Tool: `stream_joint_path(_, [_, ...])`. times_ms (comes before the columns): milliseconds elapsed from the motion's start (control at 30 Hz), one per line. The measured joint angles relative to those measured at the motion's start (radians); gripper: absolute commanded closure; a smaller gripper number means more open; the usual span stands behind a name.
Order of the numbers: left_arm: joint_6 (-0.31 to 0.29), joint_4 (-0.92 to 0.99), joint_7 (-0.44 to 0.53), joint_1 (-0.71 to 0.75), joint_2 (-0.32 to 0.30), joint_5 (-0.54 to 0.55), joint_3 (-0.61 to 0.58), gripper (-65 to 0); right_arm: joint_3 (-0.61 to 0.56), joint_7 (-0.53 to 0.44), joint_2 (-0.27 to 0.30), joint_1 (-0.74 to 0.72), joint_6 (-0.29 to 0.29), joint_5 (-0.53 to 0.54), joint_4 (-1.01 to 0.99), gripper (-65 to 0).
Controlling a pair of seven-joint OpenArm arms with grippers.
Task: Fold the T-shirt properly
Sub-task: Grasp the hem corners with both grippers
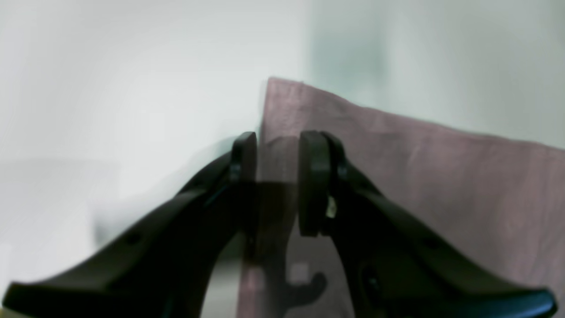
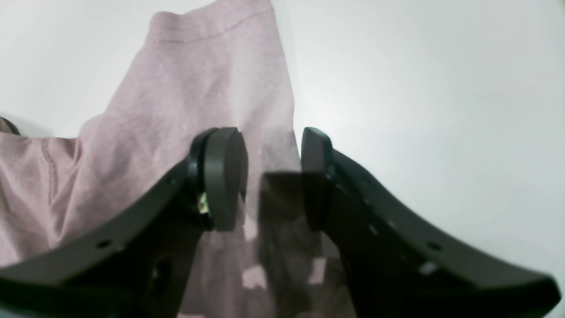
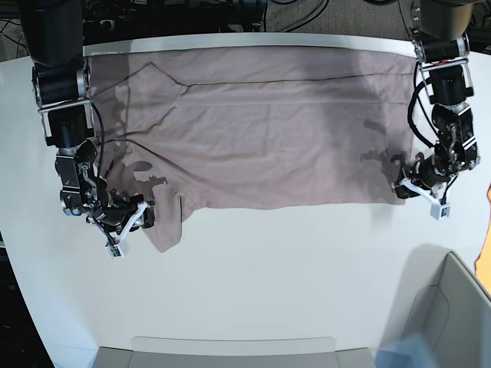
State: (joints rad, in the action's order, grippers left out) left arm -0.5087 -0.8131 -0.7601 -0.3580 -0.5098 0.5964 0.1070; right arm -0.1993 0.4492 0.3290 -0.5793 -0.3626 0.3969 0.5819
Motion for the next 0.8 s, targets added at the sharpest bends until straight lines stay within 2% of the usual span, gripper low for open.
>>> stream_joint_path(200, [-0.008,-0.005,0.015,-0.005,0.014,0.008,-0.050,-15.9,0.000,0.000,0.000,0.000,0.000,0.000,0.000,-23.8])
stream_joint_path(533, [-0.007,-0.002,0.014,-0.005,0.013,0.007,-0.050,0.0,0.000,0.000,0.000,0.000,0.000,0.000,0.000,-23.7])
stream_joint_path(733, [-0.006,0.000,0.014,-0.005,0.013,0.008,-0.050,0.0,0.000,0.000,-0.015,-0.003,0.003,-0.007,0.000,-23.4])
stream_joint_path(800, [-0.007,0.000,0.014,-0.005,0.013,0.008,-0.050,0.0,0.000,0.001,-0.020,-0.003,0.003,-0.007,0.000,-20.1])
